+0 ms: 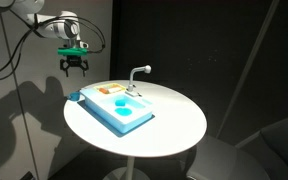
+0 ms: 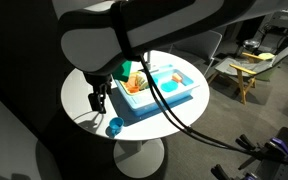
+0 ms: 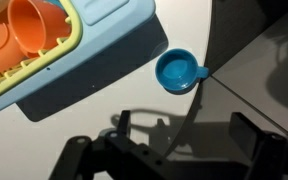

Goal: Move the cup to the left side of the toy sink

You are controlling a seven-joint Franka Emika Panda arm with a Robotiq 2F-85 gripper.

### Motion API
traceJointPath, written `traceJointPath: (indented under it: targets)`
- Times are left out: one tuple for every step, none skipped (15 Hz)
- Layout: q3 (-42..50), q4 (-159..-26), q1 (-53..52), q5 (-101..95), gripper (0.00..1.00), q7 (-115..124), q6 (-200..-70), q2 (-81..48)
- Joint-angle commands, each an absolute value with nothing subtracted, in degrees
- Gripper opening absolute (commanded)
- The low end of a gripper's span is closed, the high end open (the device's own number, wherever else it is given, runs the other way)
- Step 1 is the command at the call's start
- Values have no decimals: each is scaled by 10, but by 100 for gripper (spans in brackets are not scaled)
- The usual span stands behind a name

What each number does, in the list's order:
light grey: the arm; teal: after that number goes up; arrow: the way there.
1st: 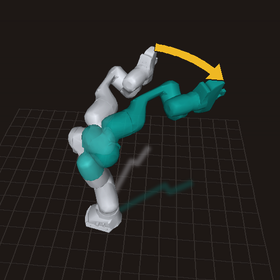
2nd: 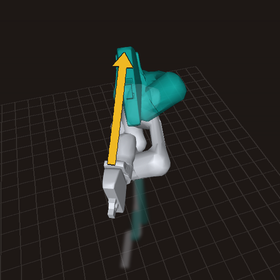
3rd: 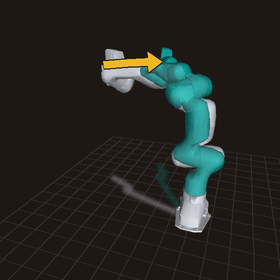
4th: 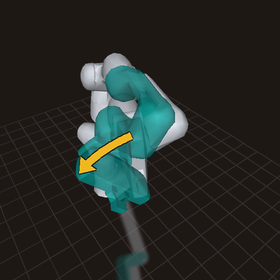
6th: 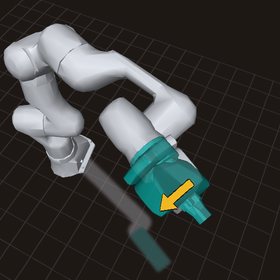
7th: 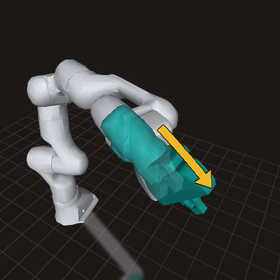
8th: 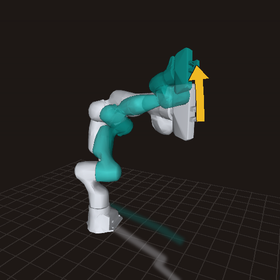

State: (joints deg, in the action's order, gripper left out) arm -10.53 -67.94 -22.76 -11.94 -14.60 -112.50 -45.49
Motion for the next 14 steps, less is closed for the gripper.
traceJointPath:
  targets:
    - [-104,-722,-225,-110,100,-112,-1112,-412]
    - [-105,-729,-225,-109,100,-103,-1112,-406]
    - [-105,-740,-224,-108,100,-94,-1113,-395]
    - [-106,-751,-223,-106,100,-85,-1114,-385]
    - [-107,-763,-223,-104,100,-75,-1117,-374]
    - [-107,-774,-222,-102,100,-67,-1118,-365]
    - [-107,-784,-222,-99,100,-60,-1117,-356]
    - [-107,-794,-221,-96,100,-54,-1116,-347]
    - [-106,-805,-219,-92,100,-48,-1118,-338]
    - [-106,-814,-218,-90,100,-42,-1118,-329]
    - [-106,-825,-216,-88,100,-36,-1119,-321]
    - [-106,-837,-214,-85,100,-33,-1121,-310]
    - [-105,-849,-212,-83,100,-26,-1124,-300]
    - [-107,-856,-209,-82,100,-20,-1124,-294]
